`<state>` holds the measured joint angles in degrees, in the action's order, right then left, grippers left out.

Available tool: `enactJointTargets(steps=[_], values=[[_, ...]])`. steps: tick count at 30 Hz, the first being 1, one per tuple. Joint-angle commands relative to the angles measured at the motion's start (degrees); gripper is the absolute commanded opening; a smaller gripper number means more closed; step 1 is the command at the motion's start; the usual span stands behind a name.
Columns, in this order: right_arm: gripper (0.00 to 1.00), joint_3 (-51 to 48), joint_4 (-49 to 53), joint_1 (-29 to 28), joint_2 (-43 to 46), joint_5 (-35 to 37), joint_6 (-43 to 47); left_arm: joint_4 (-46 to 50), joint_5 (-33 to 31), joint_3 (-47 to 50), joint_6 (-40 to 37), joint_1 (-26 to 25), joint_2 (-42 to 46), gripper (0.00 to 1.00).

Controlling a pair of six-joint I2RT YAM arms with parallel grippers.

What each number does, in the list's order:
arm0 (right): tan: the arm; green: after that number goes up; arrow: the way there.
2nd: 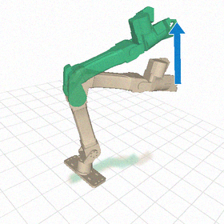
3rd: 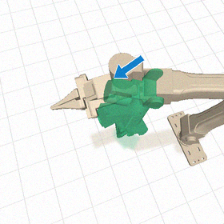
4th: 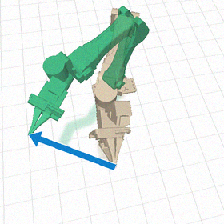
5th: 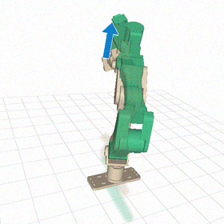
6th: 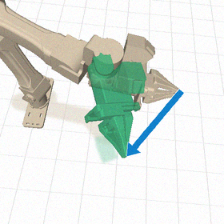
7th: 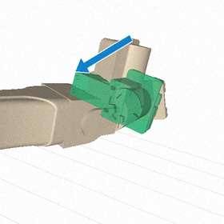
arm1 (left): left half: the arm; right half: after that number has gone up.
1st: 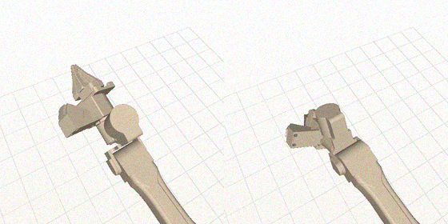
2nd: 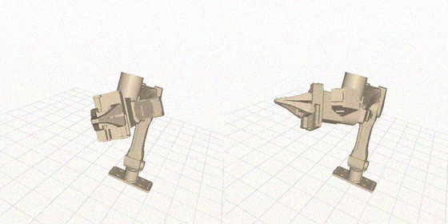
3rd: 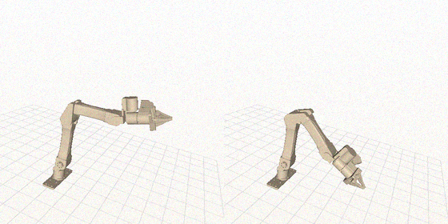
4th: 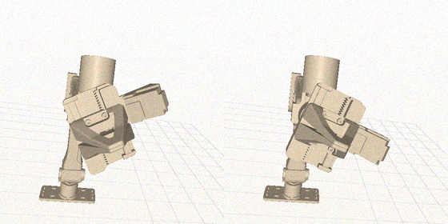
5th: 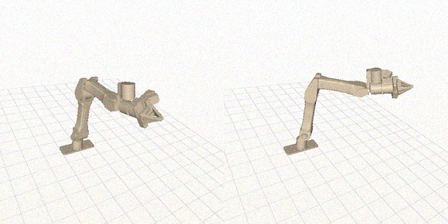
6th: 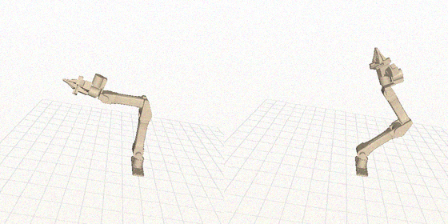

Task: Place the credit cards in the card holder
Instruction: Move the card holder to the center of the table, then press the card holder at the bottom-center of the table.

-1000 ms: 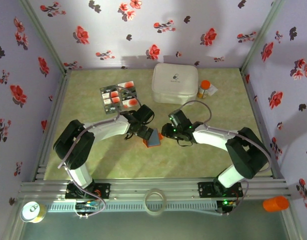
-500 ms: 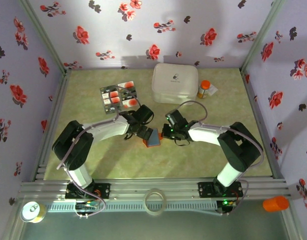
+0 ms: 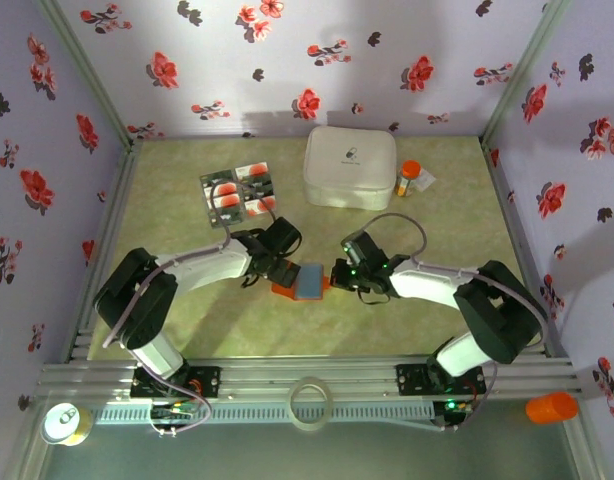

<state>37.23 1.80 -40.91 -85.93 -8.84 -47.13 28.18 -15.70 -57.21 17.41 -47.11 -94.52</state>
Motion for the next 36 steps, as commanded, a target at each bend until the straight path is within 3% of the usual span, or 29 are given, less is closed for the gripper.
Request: enactJointTargets(steps=[1,17,29,36], values=[[0.00,-1.27,-0.90,-0.40,0.71,-0.12,-1.28,0.03,-1.13,1.68,1.99,-0.69,2.01,1.00],[0.00,-3.04,-2.78,-0.49,0.82,-0.21,-2.93,-0.93,-5.14,5.07,3.01,-0.82,-1.68,1.00],[0.00,-2.52,-2.35,-0.47,1.01,-0.48,-3.05,2.29,-7.47,1.63,2.55,-1.81,-3.47,1.00],[0.18,0.34,2.36,-0.42,4.92,0.70,-1.89,3.46,-9.06,-0.35,1.62,-3.07,-3.97,1.00]])
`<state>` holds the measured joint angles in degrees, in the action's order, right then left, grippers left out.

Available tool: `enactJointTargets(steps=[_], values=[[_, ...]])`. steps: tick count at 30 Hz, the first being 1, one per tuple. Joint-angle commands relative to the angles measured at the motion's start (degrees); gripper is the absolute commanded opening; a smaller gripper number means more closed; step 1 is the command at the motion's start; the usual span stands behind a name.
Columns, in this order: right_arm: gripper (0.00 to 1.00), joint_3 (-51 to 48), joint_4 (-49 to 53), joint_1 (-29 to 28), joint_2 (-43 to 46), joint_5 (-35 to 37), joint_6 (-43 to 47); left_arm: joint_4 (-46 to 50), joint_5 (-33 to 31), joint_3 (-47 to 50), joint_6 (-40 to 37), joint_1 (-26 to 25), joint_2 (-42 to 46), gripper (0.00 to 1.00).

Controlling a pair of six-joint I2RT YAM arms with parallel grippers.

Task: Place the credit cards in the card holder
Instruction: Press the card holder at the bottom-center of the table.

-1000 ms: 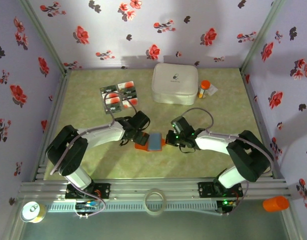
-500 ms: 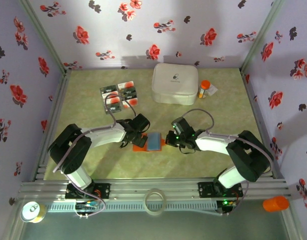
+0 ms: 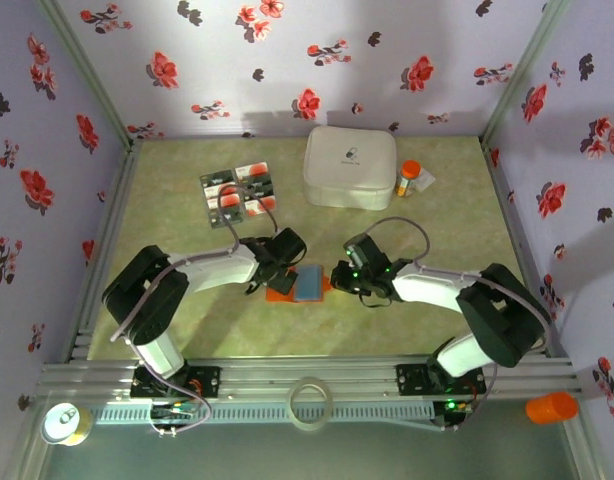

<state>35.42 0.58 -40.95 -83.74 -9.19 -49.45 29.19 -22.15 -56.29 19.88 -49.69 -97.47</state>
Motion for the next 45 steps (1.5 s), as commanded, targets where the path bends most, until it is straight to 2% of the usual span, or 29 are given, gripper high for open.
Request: enactJointTargets(steps=[1,10,22,27,35,45], values=[[0.21,2.63,4.33,-0.40,3.56,1.19,0.58,2.52,-2.56,-1.36,-0.89,-0.49,-0.99,1.00],[0.23,6.32,5.03,-1.22,5.94,-0.73,-0.46,2.63,-2.94,-1.63,-0.81,-0.93,-0.61,1.00],[0.08,10.90,-0.23,-6.50,-3.61,-1.07,-2.80,3.11,-3.52,-2.18,-0.81,-1.28,0.09,1.00],[0.00,9.56,-3.21,-6.51,-8.08,-0.59,-3.27,2.98,-3.75,-2.07,-0.76,-1.29,0.00,1.00],[0.00,3.58,-7.43,-6.32,-11.18,0.85,-4.38,2.32,-4.35,-0.41,-0.48,-1.28,0.18,1.00],[0.00,0.77,-9.31,-6.25,-10.89,0.28,-4.82,1.04,-3.72,5.36,4.69,-1.20,-0.16,1.00]])
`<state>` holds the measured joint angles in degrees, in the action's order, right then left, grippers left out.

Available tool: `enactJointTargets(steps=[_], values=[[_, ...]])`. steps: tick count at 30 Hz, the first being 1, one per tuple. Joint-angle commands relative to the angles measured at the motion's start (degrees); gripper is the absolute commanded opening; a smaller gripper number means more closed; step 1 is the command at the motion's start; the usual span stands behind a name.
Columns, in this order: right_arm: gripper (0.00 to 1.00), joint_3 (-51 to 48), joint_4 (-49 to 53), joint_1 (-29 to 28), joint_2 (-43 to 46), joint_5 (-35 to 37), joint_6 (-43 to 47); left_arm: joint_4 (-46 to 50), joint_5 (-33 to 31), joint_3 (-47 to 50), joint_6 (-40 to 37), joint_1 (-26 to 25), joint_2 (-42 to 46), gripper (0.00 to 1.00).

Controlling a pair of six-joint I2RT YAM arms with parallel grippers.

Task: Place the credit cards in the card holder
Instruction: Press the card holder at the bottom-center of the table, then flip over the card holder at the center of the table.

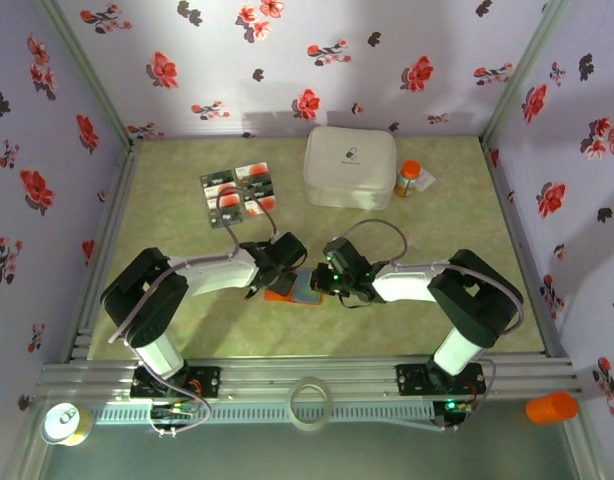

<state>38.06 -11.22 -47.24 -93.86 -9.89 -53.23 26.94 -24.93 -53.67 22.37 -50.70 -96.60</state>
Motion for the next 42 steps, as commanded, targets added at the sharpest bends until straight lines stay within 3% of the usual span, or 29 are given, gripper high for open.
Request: enactJointTargets(steps=[1,11,18,23,32,42], values=[[0.00,-1.72,2.35,0.04,-0.79,0.72,-0.85,3.59,-0.50,2.57,2.53,-0.24,-1.06,1.00],[0.00,-0.67,2.18,-0.01,-0.87,-1.26,0.59,5.78,8.66,-7.11,6.24,-0.24,5.73,1.00],[0.00,-0.54,1.82,-0.13,-0.97,-1.89,0.67,-0.81,21.23,-11.29,14.24,-0.22,9.08,1.00],[0.00,-0.69,1.47,-0.07,-0.72,-1.84,0.59,-10.69,26.15,-7.61,23.30,-0.20,10.15,1.00],[0.00,-2.13,0.94,-0.08,0.93,-1.23,0.23,-29.86,30.22,7.59,37.38,2.43,9.82,1.00],[0.00,-3.87,-0.40,-0.06,1.47,-1.45,-0.55,-31.65,28.12,15.72,35.20,4.11,11.02,1.00]])
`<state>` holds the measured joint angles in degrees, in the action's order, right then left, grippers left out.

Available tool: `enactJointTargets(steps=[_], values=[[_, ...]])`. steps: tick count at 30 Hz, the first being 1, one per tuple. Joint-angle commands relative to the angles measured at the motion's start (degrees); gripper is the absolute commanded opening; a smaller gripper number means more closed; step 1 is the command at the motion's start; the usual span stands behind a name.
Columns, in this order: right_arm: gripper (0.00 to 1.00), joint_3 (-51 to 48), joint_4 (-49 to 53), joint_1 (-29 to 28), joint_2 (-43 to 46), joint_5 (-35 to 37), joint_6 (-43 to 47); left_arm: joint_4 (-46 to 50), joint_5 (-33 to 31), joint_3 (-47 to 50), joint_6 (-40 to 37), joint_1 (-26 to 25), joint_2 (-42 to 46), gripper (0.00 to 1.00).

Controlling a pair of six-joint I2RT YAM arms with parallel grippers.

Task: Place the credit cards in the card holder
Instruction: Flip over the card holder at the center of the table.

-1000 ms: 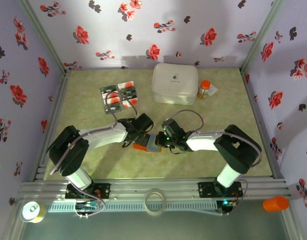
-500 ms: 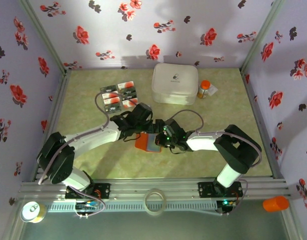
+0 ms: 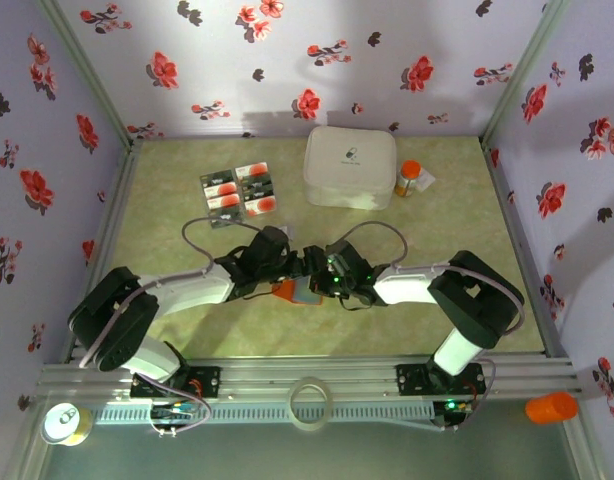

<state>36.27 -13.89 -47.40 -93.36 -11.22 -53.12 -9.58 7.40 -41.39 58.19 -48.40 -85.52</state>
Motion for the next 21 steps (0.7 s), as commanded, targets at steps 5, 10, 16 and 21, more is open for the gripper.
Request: enactJointTargets(steps=[5,10,16,21], values=[[0.00,-2.72,2.09,0.07,1.64,-0.07,-1.02,0.42,-4.38,7.49,1.21,2.25,0.67,1.00],[0.00,-2.25,2.90,-0.04,2.04,0.09,-0.86,-9.14,-4.11,11.42,6.48,3.32,3.21,1.00],[0.00,-1.65,3.16,-0.04,1.60,0.08,-0.73,-13.31,-3.55,12.09,8.78,4.51,4.26,1.00],[0.00,-1.41,3.81,0.00,1.60,0.06,-0.43,-9.90,-3.04,11.92,6.17,4.62,3.80,1.00]])
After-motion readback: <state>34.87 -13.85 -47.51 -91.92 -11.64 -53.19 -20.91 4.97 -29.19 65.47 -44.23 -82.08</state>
